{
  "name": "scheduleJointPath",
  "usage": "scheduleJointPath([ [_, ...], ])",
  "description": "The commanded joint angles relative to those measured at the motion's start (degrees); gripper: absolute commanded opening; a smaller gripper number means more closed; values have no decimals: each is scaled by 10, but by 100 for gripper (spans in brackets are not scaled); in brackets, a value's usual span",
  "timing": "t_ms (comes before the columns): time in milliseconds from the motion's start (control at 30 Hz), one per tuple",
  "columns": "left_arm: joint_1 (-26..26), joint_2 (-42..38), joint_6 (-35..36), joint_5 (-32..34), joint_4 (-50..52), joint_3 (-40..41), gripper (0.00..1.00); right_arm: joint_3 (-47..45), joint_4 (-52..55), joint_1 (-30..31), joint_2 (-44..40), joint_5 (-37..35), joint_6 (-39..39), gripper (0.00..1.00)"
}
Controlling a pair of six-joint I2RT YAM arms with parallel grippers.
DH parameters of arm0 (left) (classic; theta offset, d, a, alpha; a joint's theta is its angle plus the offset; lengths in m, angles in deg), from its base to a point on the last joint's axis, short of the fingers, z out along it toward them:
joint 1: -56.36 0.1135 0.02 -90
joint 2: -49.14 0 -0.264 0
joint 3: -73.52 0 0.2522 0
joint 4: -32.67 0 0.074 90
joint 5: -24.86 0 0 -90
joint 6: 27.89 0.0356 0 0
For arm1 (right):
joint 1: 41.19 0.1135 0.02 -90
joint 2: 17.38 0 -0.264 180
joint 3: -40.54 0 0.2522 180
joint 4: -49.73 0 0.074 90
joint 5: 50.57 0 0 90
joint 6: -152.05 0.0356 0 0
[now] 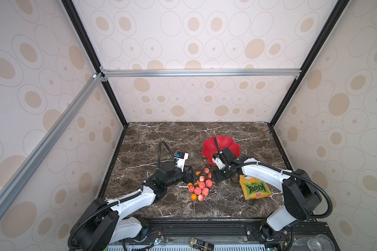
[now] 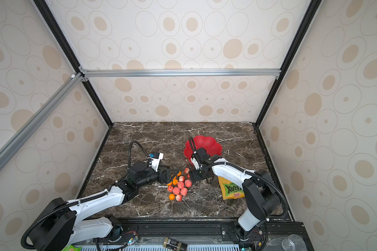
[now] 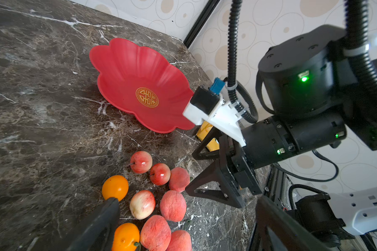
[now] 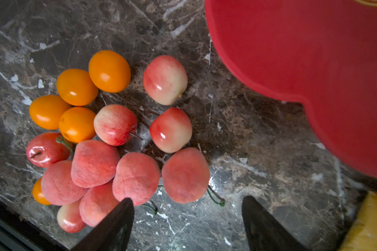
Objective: Arrange fruit in a fruit bowl
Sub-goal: Pick up the fruit from the center of the table.
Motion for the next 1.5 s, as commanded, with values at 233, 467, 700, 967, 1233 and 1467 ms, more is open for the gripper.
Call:
scheduleJointPath([
  [233, -4, 2, -20, -4, -29, 1, 98, 29, 20, 10, 32, -48, 7, 76],
  [467, -4, 7, -23, -4, -33, 1, 98, 33, 18, 11, 41, -36, 11, 74],
  [700, -4, 5, -28, -4, -36, 2, 98, 38, 25, 11, 55, -40, 14, 73],
  [967, -4, 4, -34, -9, -45, 5, 98, 45, 28, 10, 68, -34, 14, 72],
  [1233, -4, 7, -37, -9, -48, 8, 98, 54, 30, 11, 82, -30, 13, 71],
  [1467, -4, 6, -42, -4, -49, 12, 98, 61, 31, 11, 94, -25, 14, 66],
])
